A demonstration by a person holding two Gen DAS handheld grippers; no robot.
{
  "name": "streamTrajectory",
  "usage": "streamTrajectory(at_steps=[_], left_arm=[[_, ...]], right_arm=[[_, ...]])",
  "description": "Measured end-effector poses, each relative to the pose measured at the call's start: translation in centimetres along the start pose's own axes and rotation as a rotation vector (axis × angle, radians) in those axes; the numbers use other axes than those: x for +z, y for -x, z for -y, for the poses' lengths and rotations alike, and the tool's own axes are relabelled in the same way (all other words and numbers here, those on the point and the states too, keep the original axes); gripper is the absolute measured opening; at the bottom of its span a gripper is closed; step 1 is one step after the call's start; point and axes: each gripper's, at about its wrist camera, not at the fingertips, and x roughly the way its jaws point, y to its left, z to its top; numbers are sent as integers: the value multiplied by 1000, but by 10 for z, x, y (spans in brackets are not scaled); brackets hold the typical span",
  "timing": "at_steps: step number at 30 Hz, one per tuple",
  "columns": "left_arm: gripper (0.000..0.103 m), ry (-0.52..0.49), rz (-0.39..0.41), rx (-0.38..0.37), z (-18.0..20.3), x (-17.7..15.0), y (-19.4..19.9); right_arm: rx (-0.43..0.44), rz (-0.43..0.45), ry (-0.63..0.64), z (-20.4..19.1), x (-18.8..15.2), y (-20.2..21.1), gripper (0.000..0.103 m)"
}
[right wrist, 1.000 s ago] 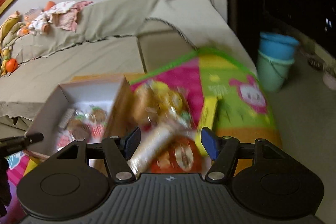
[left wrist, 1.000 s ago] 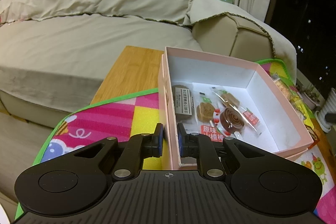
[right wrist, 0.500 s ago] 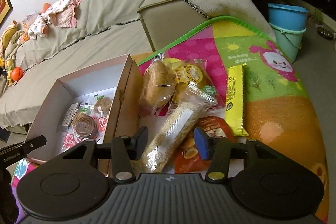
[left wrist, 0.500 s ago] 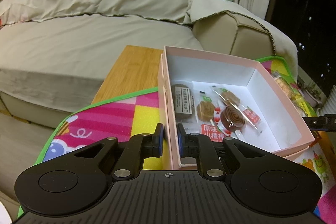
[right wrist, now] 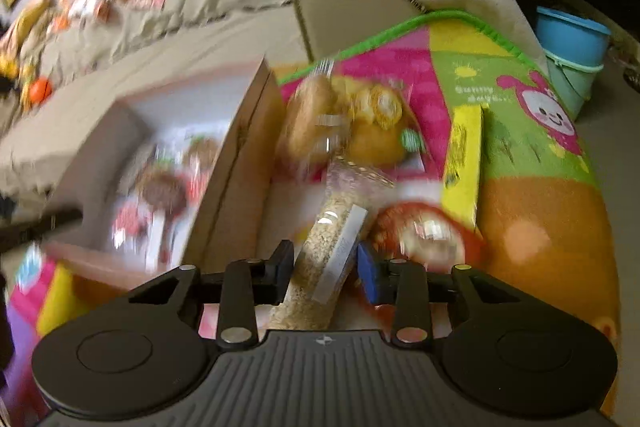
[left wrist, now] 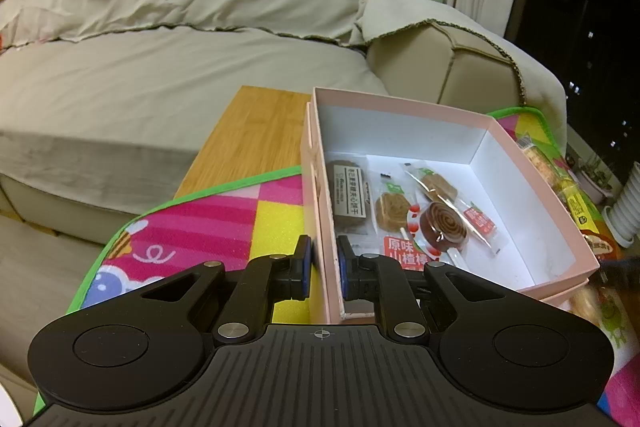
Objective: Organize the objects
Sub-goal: 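Grasp the clear rice-cracker stick packet with the right tool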
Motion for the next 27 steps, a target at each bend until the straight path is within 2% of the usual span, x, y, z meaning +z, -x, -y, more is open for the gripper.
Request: streamTrajectory(at_steps=[1,6,10,13,17,20,27], left_arm=[[15,-1,0,1,0,0,0],[15,1,0,1,0,0,0],[15,1,0,4,1,0,0],[14,-1,0,8,2,1,0],[14,-14,-3,10,4,2,-1],[14,-11,-2,7,3,2,0],[15,-5,2,3,3,2,0]], right_arm=[[-2,-14,20,0,-5,5,29],[-51,-61,93,0,-33,29,28],[-41,-76,102,1,-50,44,29],[-35,-68,118,-4,-52,44,32],[-77,-56,146,-13,-51,30,32],[-109,-44,211,-24,-52,28,30],[-89,-54,196,-30,-66,57,29]])
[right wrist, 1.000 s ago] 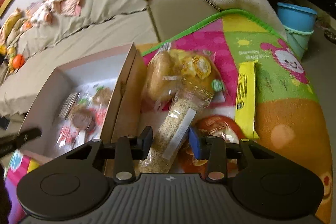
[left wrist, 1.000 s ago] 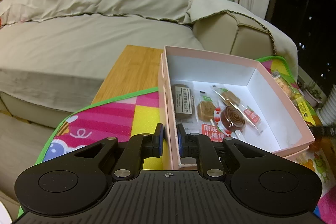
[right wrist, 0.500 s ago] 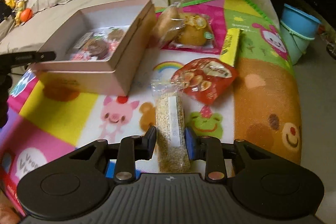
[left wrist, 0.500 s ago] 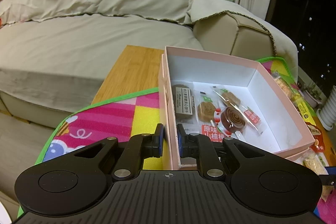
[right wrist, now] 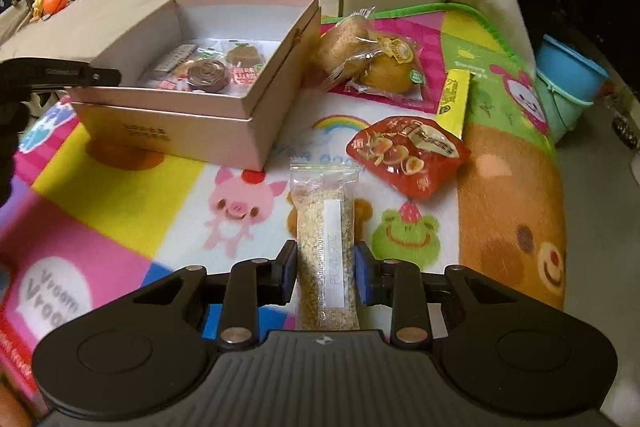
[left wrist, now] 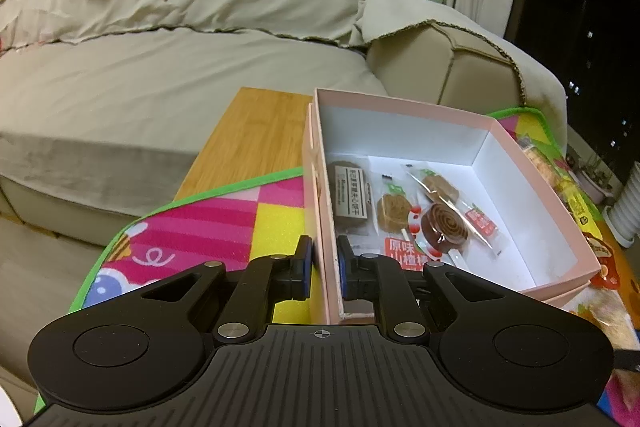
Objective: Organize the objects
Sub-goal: 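Grasp the clear rice-cracker stick packet with the right tool, then carry the rice-cracker packet into the pink box and open the right tool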
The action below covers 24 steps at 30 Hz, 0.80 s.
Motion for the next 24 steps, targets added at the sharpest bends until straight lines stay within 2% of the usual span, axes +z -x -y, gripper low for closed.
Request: streamTrajectory(at_steps=[4,11,20,24], left_arm=[[15,6,0,-1,-1,0,0],[15,16,3,-9,-3,0,0],[15,17,6,-17,-4,0,1],[16,21,11,-23,-5,-1,0]], right_arm=[[32,18,-26,-7,-6,26,29],[70,68,19,-33,-6,63,29],[72,112,35,-56,4,82,29],[112,135,33,-67,13,84,29]])
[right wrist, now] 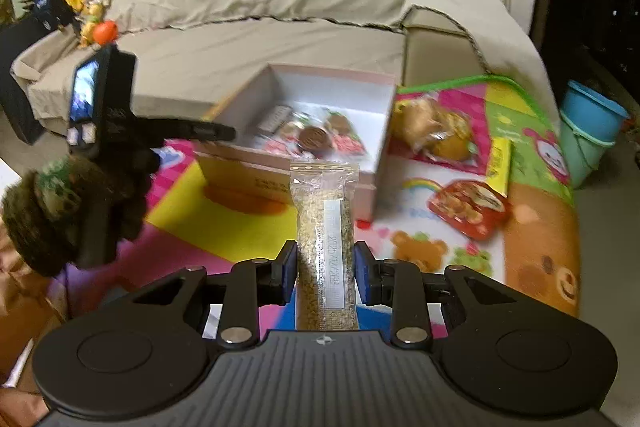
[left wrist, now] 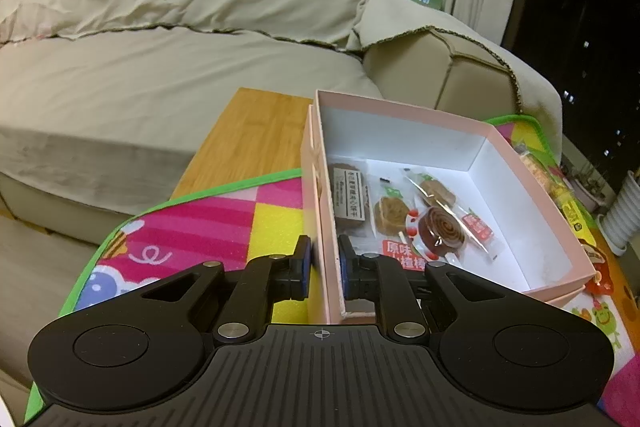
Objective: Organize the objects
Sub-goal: 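Carry the rice-cracker packet into the pink box and open the right tool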
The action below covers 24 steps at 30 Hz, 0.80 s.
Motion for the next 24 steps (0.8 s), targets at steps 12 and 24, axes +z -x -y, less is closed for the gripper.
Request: streamTrajectory(at_steps=[12,24], left_arm=[[16,-1,3,-7,0,-1,0],[17,10,5,-13,-1,-2,1]], right_arm=[[-42,97,35,7,121,-86,29],[-144,96,-78,67,106,-118,55]])
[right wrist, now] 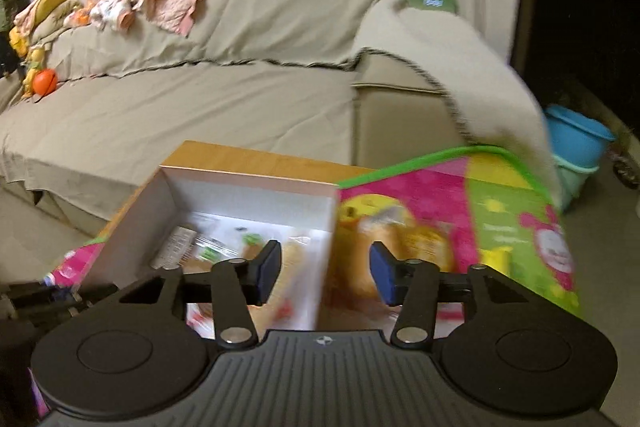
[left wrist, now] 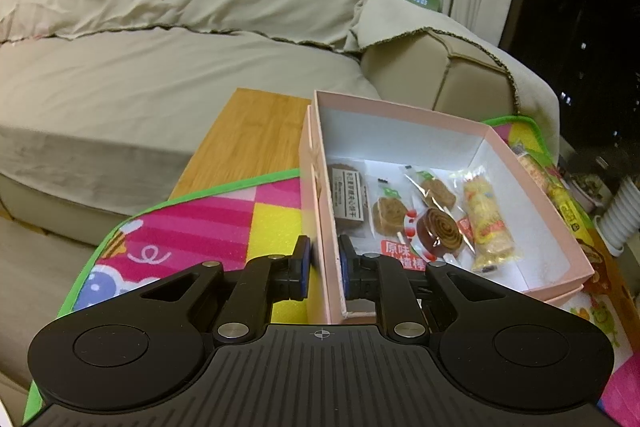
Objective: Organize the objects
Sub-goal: 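Carry the rice-cracker packet into the pink box and open the right tool, then grasp the red hawthorn ball packet with the right tool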
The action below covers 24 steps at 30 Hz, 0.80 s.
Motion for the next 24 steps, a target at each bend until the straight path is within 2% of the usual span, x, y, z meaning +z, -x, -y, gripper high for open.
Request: streamTrajectory(at_steps=[5,11,13,18,24], left_arm=[[16,15,2,9,0,-1,1],[16,11,-1,22,2,-1,1],[16,6,-3,26,3,-1,1],[16,1,-6,32,4,-2,2],[16,0,-6,32,5,-2,2]], right_arm=[[-107,23,23,30,-44,27,65],[-139,-27,-21,51,-94,28,67],[-127,-46,-55,57,-100,21,70],[-149,-56,-151,64,-100,1,86],[-175,-61,-225,62,-96,-26,88]])
